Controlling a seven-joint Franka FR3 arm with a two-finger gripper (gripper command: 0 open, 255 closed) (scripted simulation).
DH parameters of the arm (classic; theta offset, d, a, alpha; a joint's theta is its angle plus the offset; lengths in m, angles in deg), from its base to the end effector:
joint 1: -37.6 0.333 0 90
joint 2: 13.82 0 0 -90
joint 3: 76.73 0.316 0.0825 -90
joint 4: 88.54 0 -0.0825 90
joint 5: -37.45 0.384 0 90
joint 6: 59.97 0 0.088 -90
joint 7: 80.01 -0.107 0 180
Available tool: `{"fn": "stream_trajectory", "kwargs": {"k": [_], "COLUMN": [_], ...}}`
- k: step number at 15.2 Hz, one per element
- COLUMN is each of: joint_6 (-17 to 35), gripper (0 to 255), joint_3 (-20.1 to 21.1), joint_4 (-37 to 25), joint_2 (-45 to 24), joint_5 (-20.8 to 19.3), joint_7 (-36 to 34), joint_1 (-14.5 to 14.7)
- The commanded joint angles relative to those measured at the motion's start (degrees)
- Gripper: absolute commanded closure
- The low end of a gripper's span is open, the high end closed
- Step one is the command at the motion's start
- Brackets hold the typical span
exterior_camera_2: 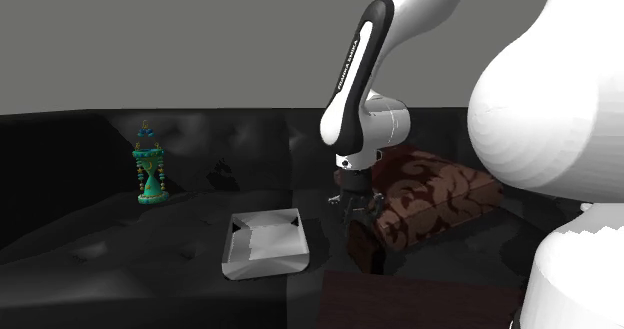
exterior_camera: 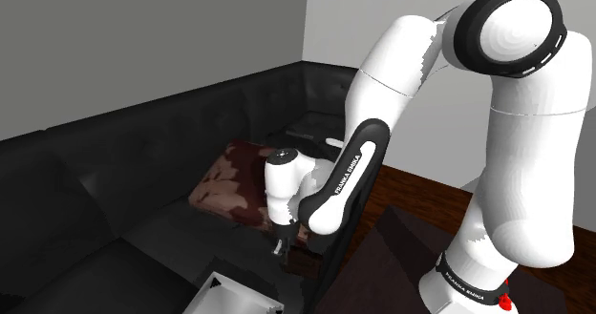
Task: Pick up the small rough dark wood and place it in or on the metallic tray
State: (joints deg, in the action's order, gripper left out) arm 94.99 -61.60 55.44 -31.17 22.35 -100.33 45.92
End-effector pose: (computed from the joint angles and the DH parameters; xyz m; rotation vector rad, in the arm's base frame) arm 0.4064 0.1950 0.1618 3.0530 0.4476 -0.1180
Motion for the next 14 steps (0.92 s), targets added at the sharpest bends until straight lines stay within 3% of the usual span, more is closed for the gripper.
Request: {"fn": "stream_trajectory", "kwargs": {"k": [1,7,14], "joint_6": [-0.01,-0.08,-5.03], "gripper": [255,255,255], "joint_3": [-0.12,-0.12,2.61], "joint_4": [0.05,-0.09,0.83], "joint_2": [-0.06,-0.14,6.10], "joint_5": [0.00,-0.02,4.70], "joint_7": [0.03,0.03,3.55], "joint_1": [-0.09,-0.10,-1.86]}}
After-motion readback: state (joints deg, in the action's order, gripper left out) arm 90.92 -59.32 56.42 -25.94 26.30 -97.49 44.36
